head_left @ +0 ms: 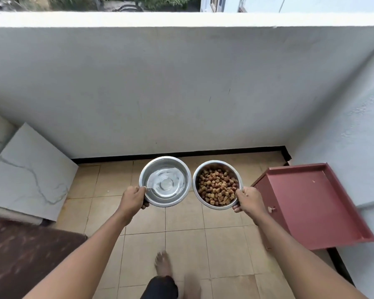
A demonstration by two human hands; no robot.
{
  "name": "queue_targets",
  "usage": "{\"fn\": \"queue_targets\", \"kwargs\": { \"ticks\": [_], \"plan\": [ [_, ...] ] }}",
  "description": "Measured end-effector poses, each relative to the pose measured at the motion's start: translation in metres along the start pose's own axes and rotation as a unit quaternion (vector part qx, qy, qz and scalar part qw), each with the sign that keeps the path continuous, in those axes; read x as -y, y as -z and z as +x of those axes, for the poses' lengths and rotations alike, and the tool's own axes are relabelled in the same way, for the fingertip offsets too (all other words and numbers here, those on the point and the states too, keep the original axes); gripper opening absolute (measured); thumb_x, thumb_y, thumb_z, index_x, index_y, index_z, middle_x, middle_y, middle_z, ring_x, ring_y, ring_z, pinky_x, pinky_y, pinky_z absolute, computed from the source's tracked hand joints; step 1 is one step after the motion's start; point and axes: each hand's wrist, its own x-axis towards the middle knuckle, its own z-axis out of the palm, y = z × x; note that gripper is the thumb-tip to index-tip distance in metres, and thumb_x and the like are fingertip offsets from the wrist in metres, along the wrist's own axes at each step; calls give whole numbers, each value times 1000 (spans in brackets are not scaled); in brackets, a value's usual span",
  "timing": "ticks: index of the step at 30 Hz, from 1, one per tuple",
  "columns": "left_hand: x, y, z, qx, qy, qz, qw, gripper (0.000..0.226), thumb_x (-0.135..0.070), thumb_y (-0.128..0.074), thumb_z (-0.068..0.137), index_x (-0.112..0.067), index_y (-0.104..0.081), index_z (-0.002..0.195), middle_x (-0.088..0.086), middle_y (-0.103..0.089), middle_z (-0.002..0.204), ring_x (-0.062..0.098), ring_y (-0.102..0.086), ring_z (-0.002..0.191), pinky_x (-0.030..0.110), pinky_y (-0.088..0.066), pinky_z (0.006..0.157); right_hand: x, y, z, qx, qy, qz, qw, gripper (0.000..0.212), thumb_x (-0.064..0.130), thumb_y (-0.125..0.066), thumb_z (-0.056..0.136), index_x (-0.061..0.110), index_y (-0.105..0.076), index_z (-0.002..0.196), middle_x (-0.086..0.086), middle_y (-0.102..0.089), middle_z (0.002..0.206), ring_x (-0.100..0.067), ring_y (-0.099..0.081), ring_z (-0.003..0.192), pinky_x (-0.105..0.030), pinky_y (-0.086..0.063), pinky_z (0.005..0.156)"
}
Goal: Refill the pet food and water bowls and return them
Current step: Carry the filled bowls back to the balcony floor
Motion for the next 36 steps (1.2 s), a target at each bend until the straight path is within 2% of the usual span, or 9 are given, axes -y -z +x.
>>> {"fn": "queue_targets", "kwargs": {
  "ticks": [3,6,11,16,22,27,31,36],
  "plan": [
    [1,-2,48,20,10,17,1000,31,-9,-45,97,3,-60,72,16,-58,56,24,-53,50,30,-41,47,1,-12,37,-1,-22,0,1000,29,11,-50,102,3,-66,79,-14,-69,55,-24,-69,46,-40,-64,55],
    [4,-6,96,47,15,37,998,32,-8,-44,98,3,-60,73,17,-59,57,22,-53,50,29,-42,47,0,-28,74,-14,-41,-10,999,27,8,-50,102,6,-65,79,-16,-70,61,-22,-69,46,-29,-60,46],
    [27,-23,189,73,34,62,995,30,-10,-44,99,2,-58,76,16,-61,59,22,-51,51,29,-41,49,-16,-67,146,-23,-78,-13,997,19,6,-47,103,2,-62,93,-16,-69,70,-18,-69,46,-26,-60,45],
    [72,-51,280,96,64,72,991,33,-20,-47,102,4,-60,84,17,-65,65,25,-55,58,34,-43,54,-56,-114,222,-22,-116,7,993,19,11,-48,106,-4,-60,102,-23,-74,86,-20,-73,57,-41,-65,59],
    [132,-99,364,107,89,72,988,32,-19,-48,104,3,-63,87,15,-66,66,24,-54,61,34,-43,56,-122,-170,308,-6,-158,22,987,18,11,-48,108,-4,-58,110,-26,-72,103,-19,-72,61,-30,-62,51],
    [202,-147,429,111,116,72,984,28,-26,-49,104,-5,-66,94,13,-69,71,23,-54,62,39,-45,59,-191,-214,381,4,-184,33,982,17,10,-47,109,0,-59,116,-22,-71,112,-19,-72,71,-30,-61,55],
    [267,-192,474,98,136,67,983,25,-24,-50,103,-7,-67,94,13,-67,72,25,-57,66,40,-47,61,-252,-245,439,8,-196,36,980,14,11,-48,108,5,-60,113,-20,-70,115,-24,-73,79,-28,-60,53],
    [338,-246,518,88,146,61,983,25,-19,-50,103,-4,-66,92,12,-65,72,24,-57,68,36,-46,59,-326,-278,501,15,-204,24,979,11,11,-49,107,9,-59,111,-23,-70,113,-25,-72,71,-28,-59,52]
  ]
}}
